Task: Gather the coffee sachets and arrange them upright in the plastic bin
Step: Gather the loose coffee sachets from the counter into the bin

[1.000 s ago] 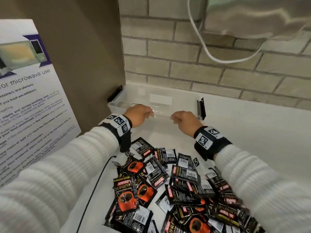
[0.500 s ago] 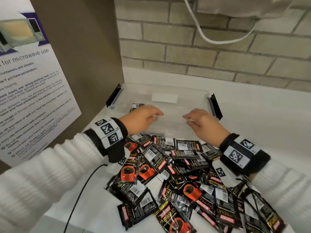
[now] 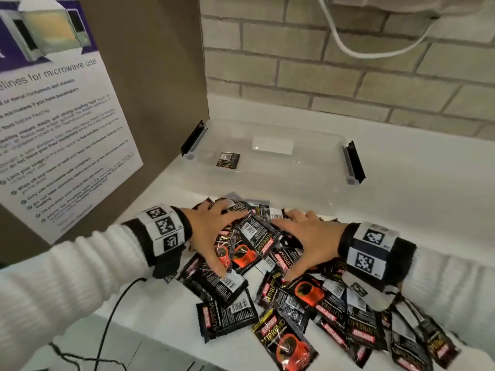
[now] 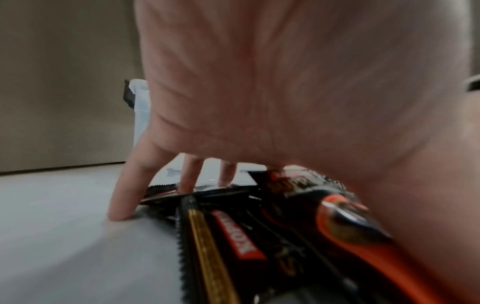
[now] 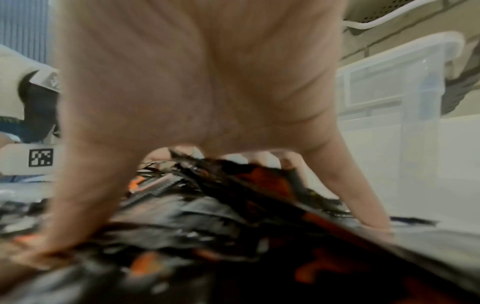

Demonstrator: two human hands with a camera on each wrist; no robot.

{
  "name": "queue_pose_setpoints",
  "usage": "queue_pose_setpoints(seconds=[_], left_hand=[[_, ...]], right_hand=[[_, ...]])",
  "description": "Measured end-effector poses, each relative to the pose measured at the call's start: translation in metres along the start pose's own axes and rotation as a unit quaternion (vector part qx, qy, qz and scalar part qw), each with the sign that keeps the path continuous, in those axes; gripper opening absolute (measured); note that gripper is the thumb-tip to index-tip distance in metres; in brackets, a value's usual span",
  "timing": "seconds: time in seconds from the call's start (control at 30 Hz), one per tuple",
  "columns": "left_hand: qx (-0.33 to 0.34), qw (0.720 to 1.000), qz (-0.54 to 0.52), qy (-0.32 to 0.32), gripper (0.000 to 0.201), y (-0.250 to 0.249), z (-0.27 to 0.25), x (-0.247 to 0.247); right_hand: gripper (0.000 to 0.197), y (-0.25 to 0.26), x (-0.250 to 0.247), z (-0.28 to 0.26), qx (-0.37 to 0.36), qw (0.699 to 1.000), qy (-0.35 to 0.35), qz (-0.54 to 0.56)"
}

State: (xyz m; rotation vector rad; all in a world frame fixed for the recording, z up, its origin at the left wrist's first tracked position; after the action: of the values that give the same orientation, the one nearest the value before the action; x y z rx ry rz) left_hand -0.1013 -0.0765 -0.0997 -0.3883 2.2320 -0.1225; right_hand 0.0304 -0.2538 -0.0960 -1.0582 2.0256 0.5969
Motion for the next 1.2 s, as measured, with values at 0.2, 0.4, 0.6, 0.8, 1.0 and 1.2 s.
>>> queue_pose_setpoints(seconds=[0.2, 0.4, 0.6, 0.8, 1.0, 1.2], left_hand=[[0.044, 0.987, -0.067, -0.138, 0.097, -0.009, 0.006, -0.003], [0.091, 0.957, -0.16, -0.222, 0.078, -0.002, 0.004, -0.01], [0.103, 0.941, -0.15, -0.285, 0.064, 0.005, 0.003, -0.018], [0.149, 0.925, -0.139, -0.322, 0.055, 0.003, -0.016, -0.039], [0.172, 0.899, -0.116, -0.385, 0.06, -0.016, -0.052, -0.099], [0.149, 0.827, -0.223, -0.494, 0.079, -0.032, -0.018, -0.172]], right_hand=[[0.053, 0.011, -0.01, 0.0, -0.035, 0.982, -0.179, -0.046], [0.04, 0.013, -0.05, -0.023, -0.091, 0.963, -0.251, 0.027], [0.035, 0.008, -0.153, -0.051, -0.108, 0.882, -0.422, 0.179], [0.069, -0.002, -0.152, 0.018, 0.008, 0.964, -0.244, 0.102], [0.036, -0.014, -0.137, -0.001, 0.036, 0.93, -0.335, 0.149], [0.018, 0.001, -0.096, -0.053, 0.031, 0.997, -0.046, 0.06]])
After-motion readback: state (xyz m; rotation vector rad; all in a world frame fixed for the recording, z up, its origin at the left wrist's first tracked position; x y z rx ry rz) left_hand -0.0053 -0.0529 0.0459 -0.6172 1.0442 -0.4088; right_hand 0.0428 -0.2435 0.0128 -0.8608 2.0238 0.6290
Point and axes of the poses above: each hand's wrist, its own z-axis towards the middle knuckle, its own x-axis out of the palm, y = z × x, the point moved 3 cm from there along z, towards the middle knuckle, and after that the axes turned 8 degrees about x, right-handed, at the moved point
